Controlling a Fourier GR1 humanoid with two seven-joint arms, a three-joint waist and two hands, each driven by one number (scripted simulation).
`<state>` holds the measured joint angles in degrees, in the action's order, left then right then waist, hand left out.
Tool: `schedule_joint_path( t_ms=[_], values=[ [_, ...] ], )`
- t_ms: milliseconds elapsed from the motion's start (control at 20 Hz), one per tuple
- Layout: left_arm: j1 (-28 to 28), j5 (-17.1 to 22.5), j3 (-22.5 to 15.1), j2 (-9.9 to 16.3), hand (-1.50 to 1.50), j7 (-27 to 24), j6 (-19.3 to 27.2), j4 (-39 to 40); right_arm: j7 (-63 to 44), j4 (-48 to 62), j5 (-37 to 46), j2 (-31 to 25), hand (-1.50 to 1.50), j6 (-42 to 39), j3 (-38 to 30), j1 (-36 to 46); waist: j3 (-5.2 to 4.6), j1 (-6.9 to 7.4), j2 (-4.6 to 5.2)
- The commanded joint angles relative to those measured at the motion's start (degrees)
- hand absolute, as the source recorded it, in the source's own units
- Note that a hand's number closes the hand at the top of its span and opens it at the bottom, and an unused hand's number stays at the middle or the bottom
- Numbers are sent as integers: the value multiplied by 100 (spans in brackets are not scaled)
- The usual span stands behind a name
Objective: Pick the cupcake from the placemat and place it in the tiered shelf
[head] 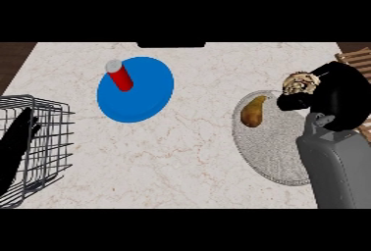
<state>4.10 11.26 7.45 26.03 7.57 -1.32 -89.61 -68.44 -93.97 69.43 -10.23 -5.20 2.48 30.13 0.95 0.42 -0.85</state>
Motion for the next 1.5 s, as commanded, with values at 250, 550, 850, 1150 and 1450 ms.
schedule_joint_path(
  t_ms=[250,550,850,1150,1450],
  values=[
    [-62,-39,-26,-304,0,-46,0,574,-1334,-1197,1288,705,150,-456,-311,960,-116,-189,42],
    [-117,-172,-86,-458,0,-1,49,555,-1123,-1208,1990,897,150,-1149,-664,1949,-116,-126,61],
    [-68,-132,-12,-416,0,96,-87,384,-799,-875,2960,729,150,-1851,-1040,2541,-120,-141,47],
    [182,-247,9,-510,0,-47,-115,301,-237,-783,3324,578,150,-2756,-1709,3105,-115,-118,24],
    [-159,-370,46,-641,0,-53,-9,519,456,-391,3522,143,150,-2918,-2425,3526,-109,-139,84]
  ],
)
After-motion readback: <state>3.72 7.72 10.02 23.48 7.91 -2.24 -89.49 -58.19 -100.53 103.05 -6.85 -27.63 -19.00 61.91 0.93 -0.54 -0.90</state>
